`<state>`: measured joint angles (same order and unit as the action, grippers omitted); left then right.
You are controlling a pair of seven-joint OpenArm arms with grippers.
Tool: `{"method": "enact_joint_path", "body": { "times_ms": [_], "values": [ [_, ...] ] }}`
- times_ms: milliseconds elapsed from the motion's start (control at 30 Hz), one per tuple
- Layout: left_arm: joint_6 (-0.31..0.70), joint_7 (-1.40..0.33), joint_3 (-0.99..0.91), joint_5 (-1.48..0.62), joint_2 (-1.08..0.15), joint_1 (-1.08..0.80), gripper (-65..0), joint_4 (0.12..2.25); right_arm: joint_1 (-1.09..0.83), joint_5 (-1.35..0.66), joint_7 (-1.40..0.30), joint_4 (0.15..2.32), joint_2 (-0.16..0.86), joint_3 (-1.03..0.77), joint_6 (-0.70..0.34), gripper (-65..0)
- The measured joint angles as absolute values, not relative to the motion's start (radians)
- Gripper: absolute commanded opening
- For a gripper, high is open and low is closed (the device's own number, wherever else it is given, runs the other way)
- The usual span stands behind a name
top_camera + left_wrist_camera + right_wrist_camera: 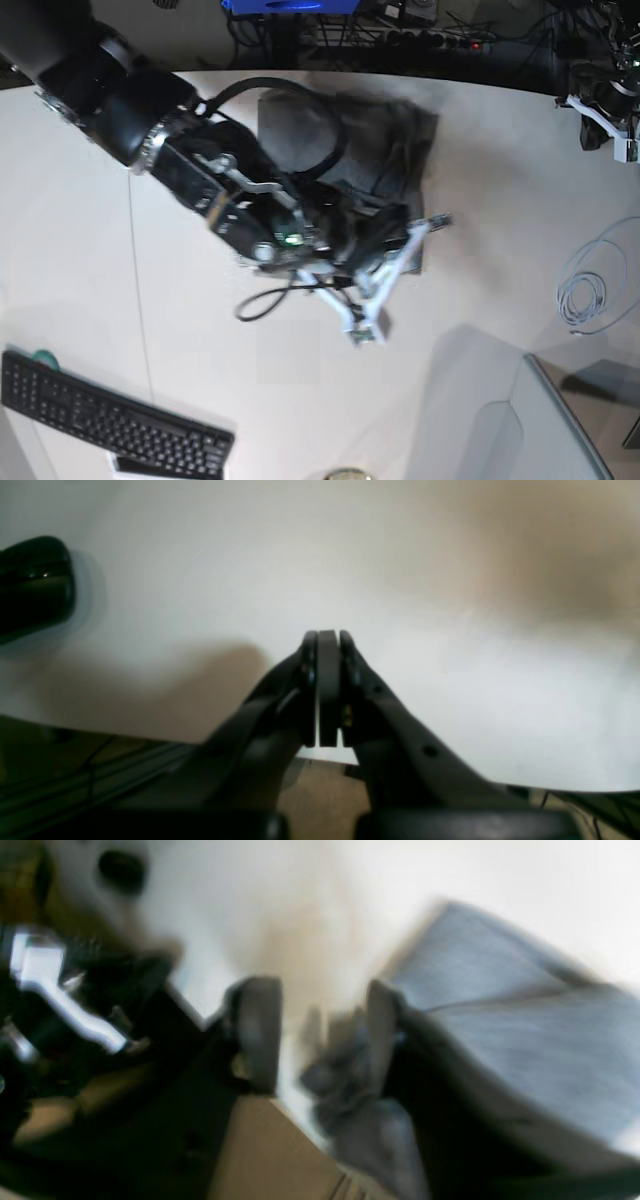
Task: Layout the t-shirt on the table in an organized manner, then fold the t-shirt properly
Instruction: 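Press and smooth the folded stack with the right gripper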
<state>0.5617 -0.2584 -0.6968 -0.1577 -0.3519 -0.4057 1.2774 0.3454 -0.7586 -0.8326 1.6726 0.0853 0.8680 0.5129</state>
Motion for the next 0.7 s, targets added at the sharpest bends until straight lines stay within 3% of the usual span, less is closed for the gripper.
{"method": "enact_joint_path", "body": {
  "times_ms": [33,167,333,700],
  "values": [
    [0.562,-0.258,-0.696,-0.157,-0.351,-0.405,-65.0,1.277,0.313,-0.75,-0.828,1.679,0.126,0.833,0.517,-65.0],
    [0.562,-0.256,-0.695,-0.154,-0.35,-0.412,-65.0,1.277,0.178,-0.762,-0.848,1.66,0.206,0.748,0.529,-65.0],
    [0.562,-0.255,-0.695,-0.154,-0.35,-0.406,-65.0,1.277,0.143,-0.754,-0.775,1.608,0.247,0.731,0.524,-64.7],
    [0.562,-0.255,-0.694,-0.154,-0.35,-0.405,-65.0,1.279,0.135,-0.758,-0.744,1.46,0.167,0.731,0.473,-64.7]
  ]
}}
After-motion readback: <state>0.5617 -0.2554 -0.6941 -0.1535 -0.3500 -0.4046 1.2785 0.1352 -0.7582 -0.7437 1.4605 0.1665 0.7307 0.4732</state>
